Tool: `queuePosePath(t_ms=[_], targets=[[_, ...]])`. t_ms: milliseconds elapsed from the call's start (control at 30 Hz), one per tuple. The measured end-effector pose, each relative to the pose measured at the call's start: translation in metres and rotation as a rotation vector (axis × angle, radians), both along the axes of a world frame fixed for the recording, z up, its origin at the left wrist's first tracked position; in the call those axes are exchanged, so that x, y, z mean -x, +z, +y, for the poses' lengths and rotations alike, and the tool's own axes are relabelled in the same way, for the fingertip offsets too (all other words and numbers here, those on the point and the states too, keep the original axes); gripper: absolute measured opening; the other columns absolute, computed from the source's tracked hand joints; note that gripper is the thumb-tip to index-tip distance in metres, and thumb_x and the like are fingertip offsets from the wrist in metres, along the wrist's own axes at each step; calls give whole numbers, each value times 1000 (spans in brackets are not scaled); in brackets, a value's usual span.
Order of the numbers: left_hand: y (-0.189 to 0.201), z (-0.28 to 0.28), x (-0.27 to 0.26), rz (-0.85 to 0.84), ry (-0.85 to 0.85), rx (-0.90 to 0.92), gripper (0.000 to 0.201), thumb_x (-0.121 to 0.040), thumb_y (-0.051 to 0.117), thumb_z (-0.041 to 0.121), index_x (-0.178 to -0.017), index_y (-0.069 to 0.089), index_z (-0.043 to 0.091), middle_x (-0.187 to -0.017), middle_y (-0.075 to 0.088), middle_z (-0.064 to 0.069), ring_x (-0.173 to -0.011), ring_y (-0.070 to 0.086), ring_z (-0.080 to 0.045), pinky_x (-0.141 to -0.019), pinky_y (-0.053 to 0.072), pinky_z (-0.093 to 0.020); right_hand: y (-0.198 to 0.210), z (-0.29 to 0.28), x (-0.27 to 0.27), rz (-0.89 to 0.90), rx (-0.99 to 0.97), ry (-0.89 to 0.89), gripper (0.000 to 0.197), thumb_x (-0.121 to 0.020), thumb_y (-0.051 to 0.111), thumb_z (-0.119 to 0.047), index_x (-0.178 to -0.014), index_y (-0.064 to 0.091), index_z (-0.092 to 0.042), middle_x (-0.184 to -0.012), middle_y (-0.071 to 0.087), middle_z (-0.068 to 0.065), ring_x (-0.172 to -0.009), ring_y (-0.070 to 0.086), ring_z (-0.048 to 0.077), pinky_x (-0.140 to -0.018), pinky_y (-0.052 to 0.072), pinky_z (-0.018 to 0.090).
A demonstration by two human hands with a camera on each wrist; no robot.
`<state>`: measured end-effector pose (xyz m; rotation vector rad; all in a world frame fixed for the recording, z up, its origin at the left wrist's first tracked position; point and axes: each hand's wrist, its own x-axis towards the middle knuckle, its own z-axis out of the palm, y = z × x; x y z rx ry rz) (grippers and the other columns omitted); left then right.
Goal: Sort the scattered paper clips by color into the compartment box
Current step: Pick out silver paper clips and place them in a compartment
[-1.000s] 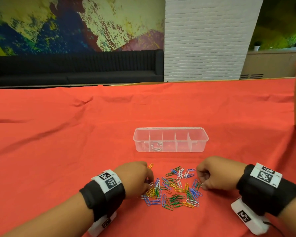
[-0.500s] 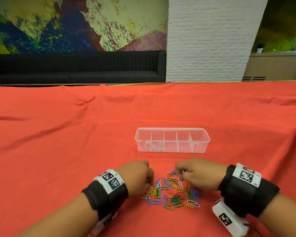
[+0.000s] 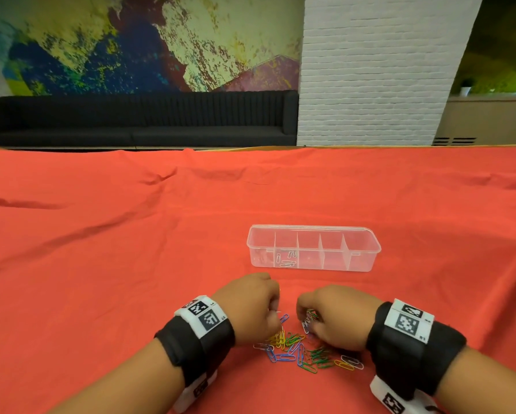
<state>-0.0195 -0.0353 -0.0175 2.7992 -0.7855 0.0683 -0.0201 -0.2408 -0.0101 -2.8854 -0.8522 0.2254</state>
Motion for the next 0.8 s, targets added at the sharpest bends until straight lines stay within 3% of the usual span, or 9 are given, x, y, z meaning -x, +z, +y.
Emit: queuePosePath(t_ms=[133,200,267,333,433,500,567,633,800], targets=[[6,11,-1,69,47,29,27,-79,46,21,-101,57,30,-75,62,8,-73,56,-15,-66,46,-29,-7,2,3,-4,15,6,22,-89,48,-31,-110,54,-35,-99,65,-3,-94,59,23,-70,40,30],[10,19,-6,261,78,90,38,-82,45,14,-111,62,31,-68,56,10,-64,51,-10,-63,43,-25,-6,2,3,-15,17,7,18,-90,49,-31,-106,54,-32,-98,65,-3,-93,59,24,-69,40,31],[15,25,-9,596,188,391,33,-77,47,10,-97,71,21,-63,55,5,-52,49,-8,-53,41,-22,-4,2,3,-18,27,14,14,-91,50,-34,-102,56,-28,-98,66,-3,-91,58,23,-66,36,30],[18,29,-7,784,325,658,26,-68,45,16,-82,67,12,-61,57,-3,-47,51,-12,-46,40,-21,-2,1,4,-11,19,32,13,-92,49,-35,-98,55,-26,-96,66,-3,-85,55,22,-65,34,29],[15,34,-3,919,361,760,26,-64,45,21,-83,59,13,-61,58,-2,-48,52,-13,-44,40,-20,-2,0,3,-18,-43,40,12,-95,43,-34,-97,51,-26,-95,66,-2,-81,53,22,-66,38,32],[14,33,0,839,251,551,19,-64,51,22,-82,58,20,-59,54,7,-46,46,-7,-47,36,-20,-2,0,2,-43,-72,35,12,-96,41,-35,-96,49,-26,-92,63,-4,-79,51,22,-66,36,32],[11,33,3,553,83,128,10,-72,63,28,-81,62,24,-62,54,10,-53,47,-3,-54,37,-21,-1,2,4,-62,-86,32,10,-97,40,-34,-92,45,-26,-86,55,-8,-75,45,20,-64,32,32],[8,32,8,285,5,-183,20,-74,66,45,-88,64,30,-73,59,11,-69,54,-6,-64,43,-23,0,4,7,-67,-93,27,9,-95,38,-32,-88,42,-27,-82,50,-8,-73,44,20,-63,29,32],[-1,28,10,139,-90,-274,30,-77,62,54,-100,65,36,-103,65,11,-95,62,-15,-80,51,-33,-2,8,12,-36,-121,28,11,-94,34,-32,-89,41,-25,-84,57,-1,-74,51,25,-66,43,38]])
